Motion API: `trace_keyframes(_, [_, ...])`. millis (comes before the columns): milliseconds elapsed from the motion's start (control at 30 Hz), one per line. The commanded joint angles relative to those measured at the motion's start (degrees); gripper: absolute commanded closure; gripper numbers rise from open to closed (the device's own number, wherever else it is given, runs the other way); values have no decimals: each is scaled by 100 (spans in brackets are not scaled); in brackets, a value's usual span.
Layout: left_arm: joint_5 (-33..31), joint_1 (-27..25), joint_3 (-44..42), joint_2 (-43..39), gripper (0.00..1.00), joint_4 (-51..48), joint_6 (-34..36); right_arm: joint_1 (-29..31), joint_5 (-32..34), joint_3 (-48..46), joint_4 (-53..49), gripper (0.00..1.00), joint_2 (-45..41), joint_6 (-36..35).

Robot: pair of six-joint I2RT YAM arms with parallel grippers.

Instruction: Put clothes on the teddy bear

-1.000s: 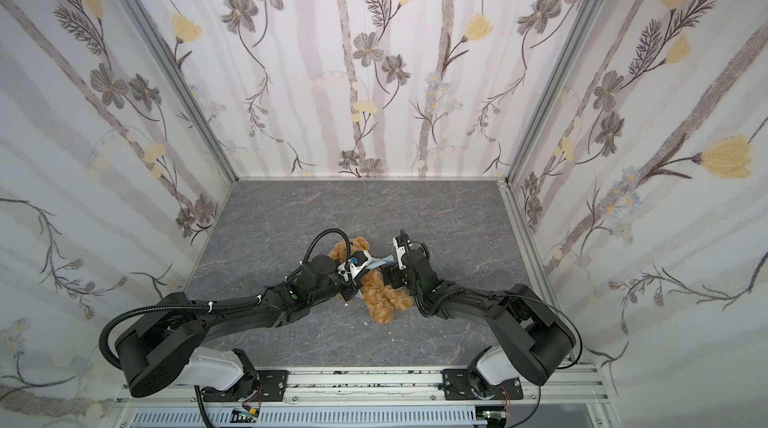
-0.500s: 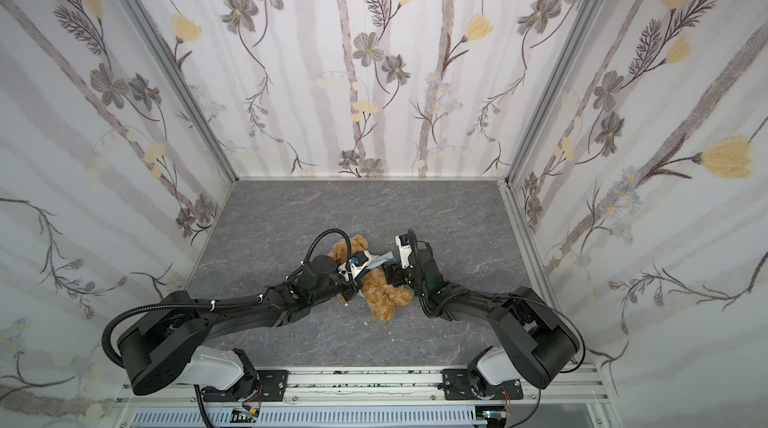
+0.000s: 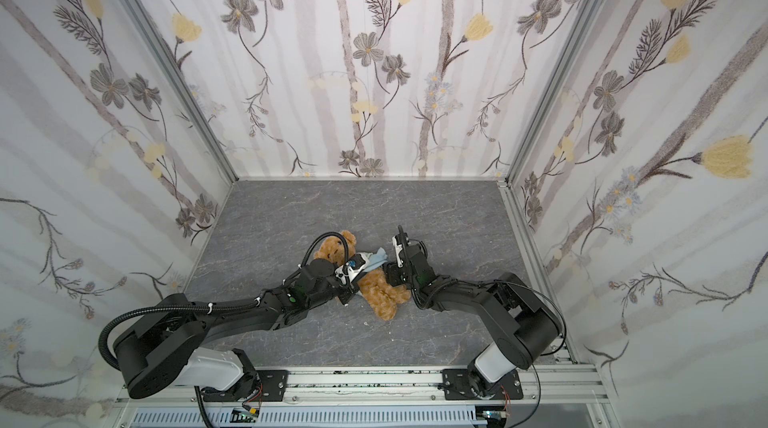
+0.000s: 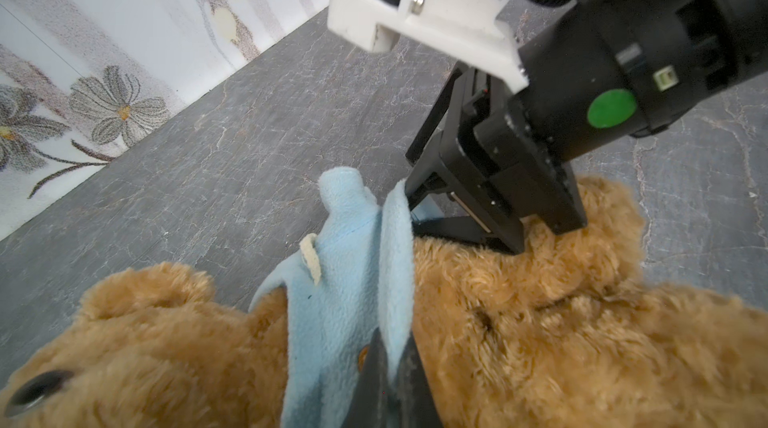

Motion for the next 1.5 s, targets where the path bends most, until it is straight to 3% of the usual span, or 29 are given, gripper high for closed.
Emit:
trace_keyframes(0, [-52,-12,94,107,100,211,-105,-95,-549,-134,230,18,-439,-272])
trace_keyframes(167, [-190,-64,139,303,100,291,-314,-171,-1643,-330,124,12,-972,-310])
trace_keyframes(400, [-350,-172,217,484,100,357,-558,-458,-1929,-683,-657,10,-1782,-423])
trace_keyframes(500, [-325,-240,226,542,100,387,-613,-735,-1969,-838,-428,4,-1991,152])
trace_keyframes(667, [-290,-394,65,503,100,413,-828,-911,-2240,-884,662,2,-1540,1720])
trace_keyframes(833, [-286,-509,-34,617,92,488,-1000,-857,-2455,-899,1830,4,-718,2930])
trace_keyframes(1000, [-281,-623,-90,722,83,572,-1248,-587,-2531,-927,2488,9,14,3174])
trace_keyframes(1067, [-307,-687,-112,751,75,605,-1376,-408,-2486,-989,2647,11,145,3135])
trace_keyframes(1200, [-423,-776,-117,693,60,660,-1705,-286,-2548,-1108,3168,26,431,2968])
trace_keyframes(1300, [-382,-781,-150,326,49,692,-1937,-372,-2701,-1066,3262,52,515,2513])
trace_keyframes(1400, [-529,-762,-287,-358,36,689,-1947,-367,-2748,-892,2812,69,270,1710])
trace_keyframes(1467, [-766,-669,-465,-1004,19,674,-1986,-320,-2700,-634,2088,74,-53,937])
